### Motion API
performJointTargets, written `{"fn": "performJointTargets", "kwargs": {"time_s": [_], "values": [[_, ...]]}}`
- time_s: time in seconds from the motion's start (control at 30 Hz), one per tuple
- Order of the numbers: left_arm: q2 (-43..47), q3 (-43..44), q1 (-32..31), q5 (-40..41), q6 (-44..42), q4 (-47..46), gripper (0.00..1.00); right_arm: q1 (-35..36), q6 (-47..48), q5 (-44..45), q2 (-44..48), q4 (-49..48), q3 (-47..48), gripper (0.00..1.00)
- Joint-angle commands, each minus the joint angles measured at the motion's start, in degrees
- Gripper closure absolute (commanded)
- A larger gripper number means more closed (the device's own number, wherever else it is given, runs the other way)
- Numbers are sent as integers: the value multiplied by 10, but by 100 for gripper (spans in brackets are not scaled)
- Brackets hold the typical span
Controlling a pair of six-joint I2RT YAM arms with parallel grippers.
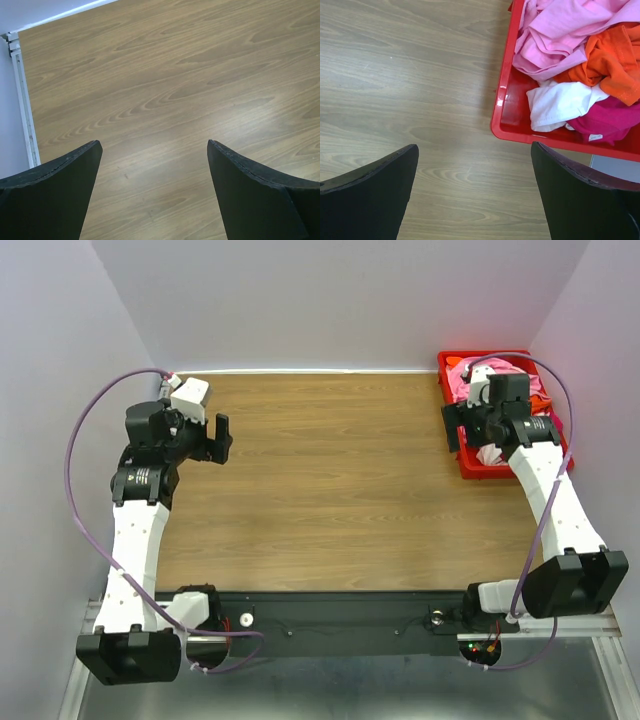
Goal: Fold and stack the t-shirts
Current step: Grab the tshirt from the pile
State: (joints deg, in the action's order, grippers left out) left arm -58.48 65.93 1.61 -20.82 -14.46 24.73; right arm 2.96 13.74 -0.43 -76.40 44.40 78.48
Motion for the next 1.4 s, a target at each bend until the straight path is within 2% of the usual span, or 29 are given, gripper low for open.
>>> {"fn": "performJointTargets", "kwargs": {"time_s": [0.0,0.13,0.33,0.4,0.57,0.6,0.77,0.97,1.13,1.17,1.2,1.23,1.27,1.37], "values": [[28,-9,-2,10,-13,-28,1,-5,-8,1,-5,-21,38,0],[28,-5,-1,10,-11,-30,1,-5,-13,40,-49,-46,65,0],[14,-1,-1,13,-6,-37,1,-23,-25,65,-132,-118,163,0],[4,6,-2,17,-5,-37,1,-27,-41,75,-185,-135,194,0],[-13,16,-1,24,13,-33,1,-85,-92,75,-322,-151,362,0],[-15,15,-2,20,16,-33,1,-91,-98,75,-372,-153,386,0],[-20,7,-2,9,29,-34,1,-128,-108,91,-496,-156,528,0],[-35,-17,-2,10,30,-41,1,-144,-82,112,-598,-187,582,0],[-54,-13,-2,16,34,-37,1,-145,-70,120,-630,-198,584,1],[-58,-12,-1,17,35,-39,1,-146,-70,120,-632,-199,584,6],[-59,-12,-2,17,35,-38,1,-147,-71,119,-633,-199,583,18],[-60,-11,-2,16,36,-38,1,-147,-71,118,-631,-200,582,26],[-62,-10,-2,15,36,-39,1,-147,-72,113,-628,-200,579,42],[-65,-8,-2,11,40,-40,1,-148,-73,104,-603,-201,563,63]]}}
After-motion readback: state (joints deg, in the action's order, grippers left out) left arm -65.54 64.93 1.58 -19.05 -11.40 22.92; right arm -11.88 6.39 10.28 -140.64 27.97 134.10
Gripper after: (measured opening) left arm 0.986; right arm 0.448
